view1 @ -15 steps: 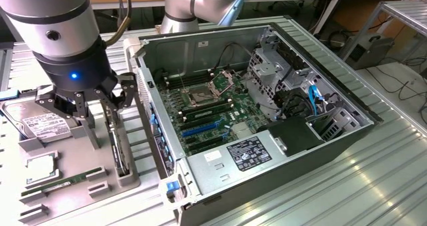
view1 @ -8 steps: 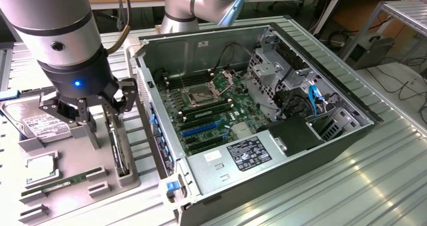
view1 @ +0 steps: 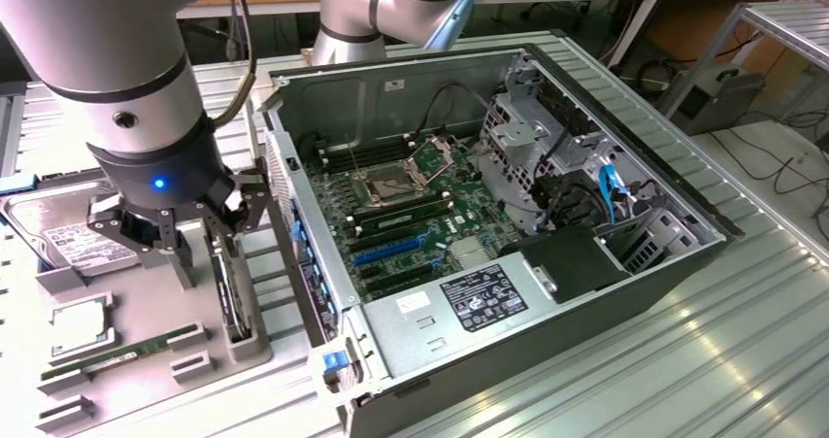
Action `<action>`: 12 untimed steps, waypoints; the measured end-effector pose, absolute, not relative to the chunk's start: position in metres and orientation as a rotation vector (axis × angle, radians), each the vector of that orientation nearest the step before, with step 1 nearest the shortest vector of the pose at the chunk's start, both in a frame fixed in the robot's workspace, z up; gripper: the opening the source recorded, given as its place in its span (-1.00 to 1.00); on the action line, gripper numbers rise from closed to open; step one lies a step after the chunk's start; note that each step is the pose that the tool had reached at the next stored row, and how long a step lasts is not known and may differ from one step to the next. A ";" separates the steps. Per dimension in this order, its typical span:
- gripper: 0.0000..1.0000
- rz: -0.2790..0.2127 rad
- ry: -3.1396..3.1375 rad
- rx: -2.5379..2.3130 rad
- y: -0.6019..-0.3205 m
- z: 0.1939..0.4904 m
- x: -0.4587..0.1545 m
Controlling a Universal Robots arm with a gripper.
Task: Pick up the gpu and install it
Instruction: 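Pick up the gpu and move the gpu toward the slot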
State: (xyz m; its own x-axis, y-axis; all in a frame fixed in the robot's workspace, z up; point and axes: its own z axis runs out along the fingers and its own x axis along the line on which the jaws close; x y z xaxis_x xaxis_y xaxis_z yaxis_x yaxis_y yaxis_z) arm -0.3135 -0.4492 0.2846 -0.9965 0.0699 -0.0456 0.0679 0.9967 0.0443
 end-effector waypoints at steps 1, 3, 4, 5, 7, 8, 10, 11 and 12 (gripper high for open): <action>-0.04 0.066 3.092 0.107 -0.449 0.282 -0.313; -0.04 0.066 3.092 0.107 -0.449 0.276 -0.313; -0.04 0.066 3.092 0.107 -0.449 0.275 -0.313; -0.04 0.066 3.092 0.107 -0.449 0.272 -0.313; -0.04 0.066 3.092 0.107 -0.449 0.268 -0.313; -0.04 0.066 3.092 0.107 -0.449 0.265 -0.313; -0.04 0.066 3.092 0.107 -0.450 0.260 -0.313; -0.04 0.066 3.092 0.107 -0.450 0.259 -0.312; -0.04 0.067 3.092 0.107 -0.450 0.257 -0.312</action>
